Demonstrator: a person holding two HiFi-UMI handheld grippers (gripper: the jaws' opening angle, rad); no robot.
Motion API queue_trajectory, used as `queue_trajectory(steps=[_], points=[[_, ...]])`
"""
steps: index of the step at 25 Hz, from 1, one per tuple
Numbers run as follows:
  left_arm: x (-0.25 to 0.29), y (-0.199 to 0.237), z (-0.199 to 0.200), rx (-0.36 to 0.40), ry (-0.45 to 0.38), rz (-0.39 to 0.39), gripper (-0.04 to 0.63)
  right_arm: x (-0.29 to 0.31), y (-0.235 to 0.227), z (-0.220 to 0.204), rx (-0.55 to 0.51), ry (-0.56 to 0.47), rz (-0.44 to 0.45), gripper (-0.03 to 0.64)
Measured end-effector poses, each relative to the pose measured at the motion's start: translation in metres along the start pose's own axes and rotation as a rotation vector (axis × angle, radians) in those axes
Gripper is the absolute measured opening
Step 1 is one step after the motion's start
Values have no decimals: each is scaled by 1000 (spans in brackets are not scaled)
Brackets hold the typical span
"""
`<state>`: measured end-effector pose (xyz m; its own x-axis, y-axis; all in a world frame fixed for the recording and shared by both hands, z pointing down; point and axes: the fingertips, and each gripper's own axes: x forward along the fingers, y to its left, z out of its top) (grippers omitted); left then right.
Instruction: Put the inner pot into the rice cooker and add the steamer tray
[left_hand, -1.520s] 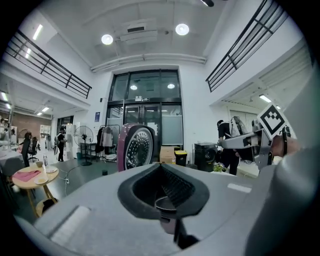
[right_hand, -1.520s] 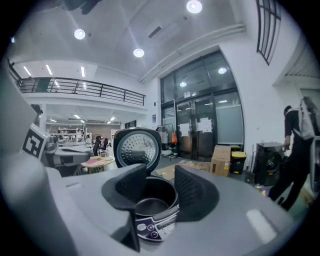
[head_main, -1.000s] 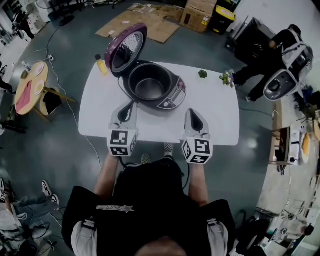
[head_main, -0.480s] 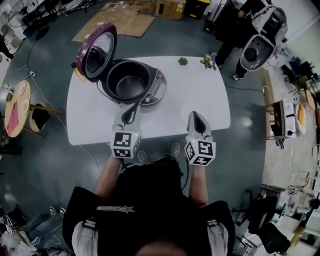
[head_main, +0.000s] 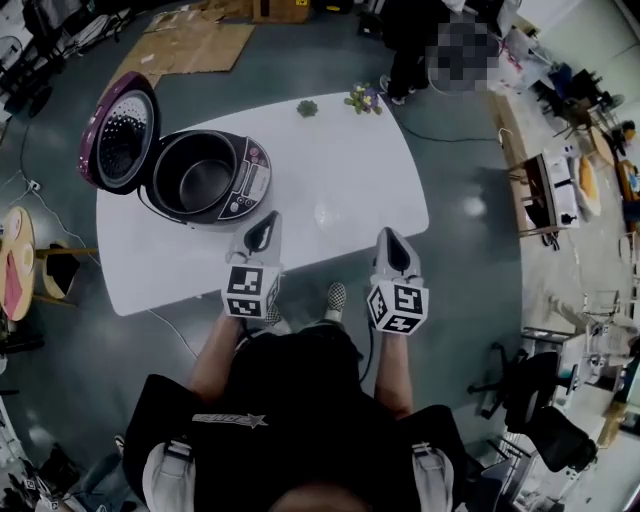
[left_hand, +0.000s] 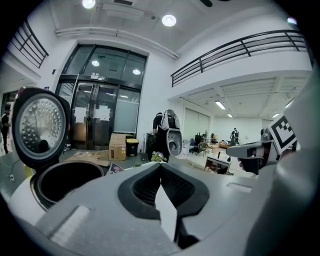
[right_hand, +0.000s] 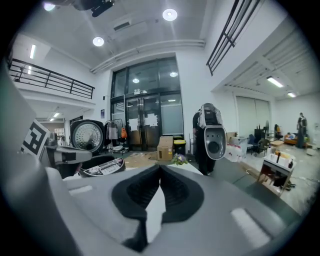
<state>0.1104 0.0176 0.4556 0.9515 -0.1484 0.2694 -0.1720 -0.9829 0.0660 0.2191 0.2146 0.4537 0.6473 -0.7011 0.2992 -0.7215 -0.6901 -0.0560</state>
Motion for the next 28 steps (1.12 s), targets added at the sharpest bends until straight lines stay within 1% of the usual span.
queue_trajectory(steps=[5,10,17,20,22,23,25,26,28], points=[[27,-41,-21,-16,68,-22,11,-5,-45,-24,31,59,-12,6],[47,-68,-42,-23,130,-15,11,2,-76,-50,42,124,12,6],[75,-83,-85,-37,218,14,11,24,-100,-97,61,225,61,6],[92,-79,-103,-67,247,30,11,40,-109,-112,69,252,75,6],[99,-78,-119,-93,286,36,20,45,-113,-120,73,269,81,6],[103,-78,-128,-107,312,35,46,47,-114,-124,75,277,84,6],[110,-76,-146,-141,360,38,167,53,-117,-131,78,291,88,6],[114,-74,-154,-162,377,45,204,55,-118,-135,79,297,89,6],[122,-71,-169,-205,408,62,253,59,-122,-141,81,311,90,6]])
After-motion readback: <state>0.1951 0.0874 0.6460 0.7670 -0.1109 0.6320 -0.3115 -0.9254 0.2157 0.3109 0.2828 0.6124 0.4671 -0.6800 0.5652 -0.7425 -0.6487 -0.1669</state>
